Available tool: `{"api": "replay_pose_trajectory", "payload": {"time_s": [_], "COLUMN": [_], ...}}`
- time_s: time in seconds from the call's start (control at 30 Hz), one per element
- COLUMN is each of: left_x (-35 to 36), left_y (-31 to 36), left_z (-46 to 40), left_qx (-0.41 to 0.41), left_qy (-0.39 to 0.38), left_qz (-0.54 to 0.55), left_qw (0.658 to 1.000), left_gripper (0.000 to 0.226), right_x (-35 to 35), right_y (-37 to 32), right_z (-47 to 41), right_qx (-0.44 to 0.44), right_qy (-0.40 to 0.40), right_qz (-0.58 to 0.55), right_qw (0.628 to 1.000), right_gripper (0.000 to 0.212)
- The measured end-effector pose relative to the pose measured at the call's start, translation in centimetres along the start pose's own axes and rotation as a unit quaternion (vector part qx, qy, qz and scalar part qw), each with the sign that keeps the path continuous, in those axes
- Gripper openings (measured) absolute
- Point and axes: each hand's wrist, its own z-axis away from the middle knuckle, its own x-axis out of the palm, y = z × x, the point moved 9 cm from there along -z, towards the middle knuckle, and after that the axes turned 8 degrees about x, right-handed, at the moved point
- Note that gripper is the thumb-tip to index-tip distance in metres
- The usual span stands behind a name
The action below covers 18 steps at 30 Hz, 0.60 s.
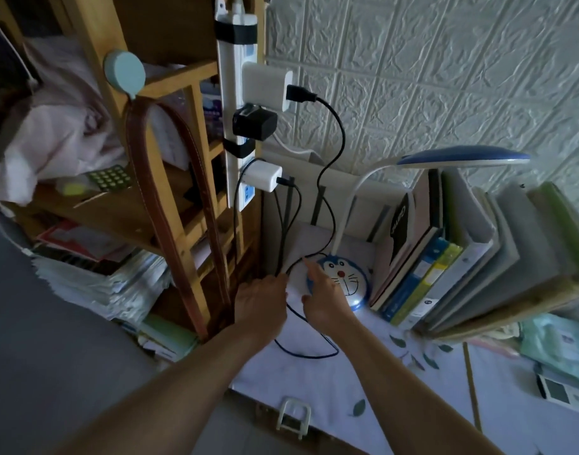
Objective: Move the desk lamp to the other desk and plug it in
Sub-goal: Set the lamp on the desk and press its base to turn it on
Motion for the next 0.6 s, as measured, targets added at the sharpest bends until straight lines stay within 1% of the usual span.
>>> {"api": "replay_pose_trajectory", "payload": {"time_s": [0.13, 0.2, 0.27, 0.33, 0.4, 0.47, 0.53, 0.6], "left_x": [1.6, 2.2, 2.1, 1.5, 0.7, -0.1, -1.1, -2.2], "left_y": [0.0, -0.2, -0.5, -0.9, -1.5, -2.0, -2.5, -3.0], "left_z": [0.3, 0.7, 1.1, 1.5, 1.7, 1.9, 2.1, 2.2], "left_qx": [-0.030, -0.055, -0.070, -0.082, -0.088, -0.092, -0.097, -0.094], "left_qy": [-0.044, -0.051, -0.033, -0.008, 0.019, 0.038, 0.055, 0.076], "left_qz": [0.026, 0.062, 0.084, 0.093, 0.096, 0.095, 0.091, 0.082], "left_qw": [0.998, 0.995, 0.993, 0.992, 0.991, 0.990, 0.990, 0.989], "left_gripper": [0.028, 0.029, 0.027, 0.022, 0.018, 0.016, 0.018, 0.022], "right_x": [1.2, 2.0, 2.3, 2.6, 3.5, 4.5, 4.8, 5.0], "right_y": [-0.6, -0.2, 0.4, 0.9, 1.0, 0.6, 0.1, -0.6], "right_z": [-0.8, -1.0, -0.9, -0.8, -0.5, -0.1, 0.1, 0.3], "right_qx": [-0.036, -0.038, -0.026, -0.007, -0.004, -0.025, -0.027, -0.025], "right_qy": [-0.026, -0.043, -0.039, -0.037, -0.073, -0.102, -0.099, -0.088], "right_qz": [0.056, 0.068, 0.071, 0.100, 0.148, 0.195, 0.195, 0.188], "right_qw": [0.997, 0.996, 0.996, 0.994, 0.986, 0.975, 0.975, 0.978], "right_gripper": [0.078, 0.071, 0.054, 0.038, 0.035, 0.033, 0.029, 0.030]}}
